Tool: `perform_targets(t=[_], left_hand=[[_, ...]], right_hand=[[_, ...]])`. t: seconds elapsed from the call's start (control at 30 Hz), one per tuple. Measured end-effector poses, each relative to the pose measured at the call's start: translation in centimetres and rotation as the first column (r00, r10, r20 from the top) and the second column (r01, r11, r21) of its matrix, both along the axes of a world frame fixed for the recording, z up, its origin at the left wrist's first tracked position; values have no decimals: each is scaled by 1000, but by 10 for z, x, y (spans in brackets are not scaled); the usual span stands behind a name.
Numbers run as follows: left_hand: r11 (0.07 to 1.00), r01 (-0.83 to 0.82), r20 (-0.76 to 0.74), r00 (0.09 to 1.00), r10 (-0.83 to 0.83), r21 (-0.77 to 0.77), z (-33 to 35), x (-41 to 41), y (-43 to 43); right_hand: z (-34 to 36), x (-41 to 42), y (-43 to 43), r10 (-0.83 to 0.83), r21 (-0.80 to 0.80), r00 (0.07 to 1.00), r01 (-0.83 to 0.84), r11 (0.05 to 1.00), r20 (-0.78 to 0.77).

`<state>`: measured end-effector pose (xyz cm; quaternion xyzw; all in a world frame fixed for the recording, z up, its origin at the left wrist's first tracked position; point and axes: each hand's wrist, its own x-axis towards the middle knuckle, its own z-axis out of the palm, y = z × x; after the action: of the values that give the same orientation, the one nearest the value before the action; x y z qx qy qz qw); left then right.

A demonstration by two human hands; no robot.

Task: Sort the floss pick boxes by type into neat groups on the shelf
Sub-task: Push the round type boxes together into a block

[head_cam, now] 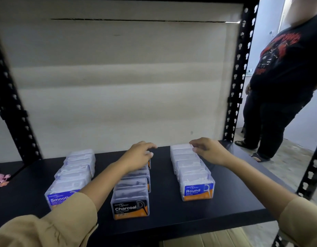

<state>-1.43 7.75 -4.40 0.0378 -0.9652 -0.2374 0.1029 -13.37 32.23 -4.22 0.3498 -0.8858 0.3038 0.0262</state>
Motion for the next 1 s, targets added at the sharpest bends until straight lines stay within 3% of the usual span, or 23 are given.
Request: perform_targets(t=[0.2, 0.43, 0.63, 0.73, 1.0], left_hand=[[981, 135, -90, 985, -148, -142, -3, 17, 59], [925, 246, 23, 968, -250, -288, -18, 29, 112], [848, 317, 24, 940, -339, -426, -32, 27, 125], [839, 306, 16, 942, -335, -449, -30, 30, 125], [823, 296, 67, 951, -303, -485, -22, 54, 109]], right_hand=[[-16, 39, 25, 26, 67, 999, -24, 997, -39], [-24, 40, 31, 27, 115, 998, -33, 993, 56], [-28, 35, 29, 102, 287, 983, -143, 947, 153], [-30, 33, 30, 111, 285, 981, -153, 946, 159], [-25, 29, 21, 115, 354, 993, -110, 929, 6]])
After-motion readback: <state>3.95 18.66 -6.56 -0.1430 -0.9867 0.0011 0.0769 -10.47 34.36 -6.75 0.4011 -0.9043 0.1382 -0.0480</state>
